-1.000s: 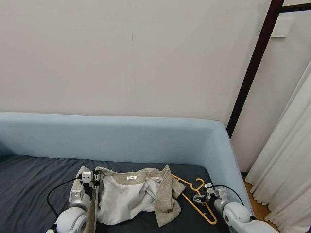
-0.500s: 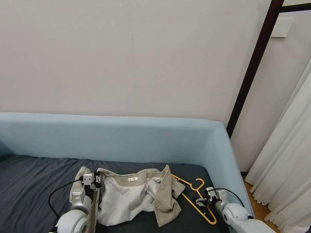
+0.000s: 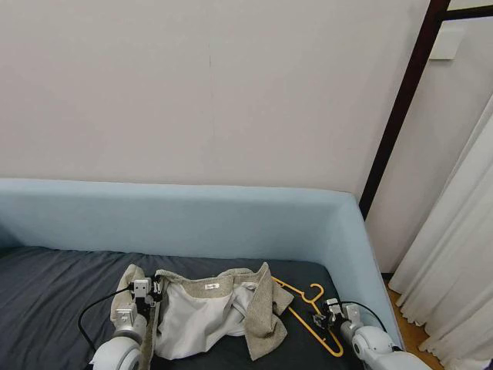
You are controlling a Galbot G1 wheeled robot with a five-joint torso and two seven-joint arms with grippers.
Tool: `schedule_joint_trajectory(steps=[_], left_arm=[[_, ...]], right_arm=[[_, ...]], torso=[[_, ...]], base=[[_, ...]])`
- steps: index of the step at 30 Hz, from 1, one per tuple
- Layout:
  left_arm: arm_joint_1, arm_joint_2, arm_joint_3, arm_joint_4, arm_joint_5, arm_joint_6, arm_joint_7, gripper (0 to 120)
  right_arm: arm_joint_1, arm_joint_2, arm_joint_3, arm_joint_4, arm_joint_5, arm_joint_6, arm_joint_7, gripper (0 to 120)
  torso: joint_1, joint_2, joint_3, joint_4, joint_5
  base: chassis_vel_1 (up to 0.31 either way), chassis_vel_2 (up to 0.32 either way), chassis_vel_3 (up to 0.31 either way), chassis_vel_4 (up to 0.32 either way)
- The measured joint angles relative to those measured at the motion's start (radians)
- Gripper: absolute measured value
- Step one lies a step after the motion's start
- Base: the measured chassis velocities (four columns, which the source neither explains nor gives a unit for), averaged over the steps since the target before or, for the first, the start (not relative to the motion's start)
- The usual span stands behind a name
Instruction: Pick up the clothes from the sofa and hang them on the clothes hanger.
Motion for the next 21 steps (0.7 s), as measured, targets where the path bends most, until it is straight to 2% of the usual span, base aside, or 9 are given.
schedule_joint_trajectory(steps=[2,4,5,8,21], left_arm=[[0.0,0.0,0.0,-0.001,0.0,0.0,0.0,0],[0.002,0.002,0.0,-0.003,-0.001,0.001,0.0,0],[0.002,0.002,0.0,-0.003,-0.001,0.001,0.0,0],[0.003,0.003,-0.002,-0.004,-0.001,0.001,0.0,0],[0.011,0.011,-0.002,-0.016,-0.003,0.004,0.0,0]], right_arm=[[0.0,-0.001,-0.001,0.001,0.0,0.0,0.0,32],[0.001,-0.004,-0.004,0.003,0.0,0.003,0.001,20],[0.001,-0.004,-0.004,0.003,0.0,0.003,0.001,20],[0.001,-0.004,-0.005,0.002,0.001,0.009,0.013,6],[-0.021,-0.021,0.024,0.068,0.05,0.032,0.057,5]], torso=[[0.0,0.0,0.0,0.0,0.0],[0.0,0.0,0.0,0.0,0.0],[0.0,0.0,0.0,0.0,0.0],[0.0,0.0,0.0,0.0,0.0001],[0.0,0.0,0.0,-0.0001,0.0003]], base=[[0.0,0.0,0.0,0.0],[0.0,0.0,0.0,0.0],[0.0,0.0,0.0,0.0],[0.0,0.0,0.0,0.0],[0.0,0.0,0.0,0.0]])
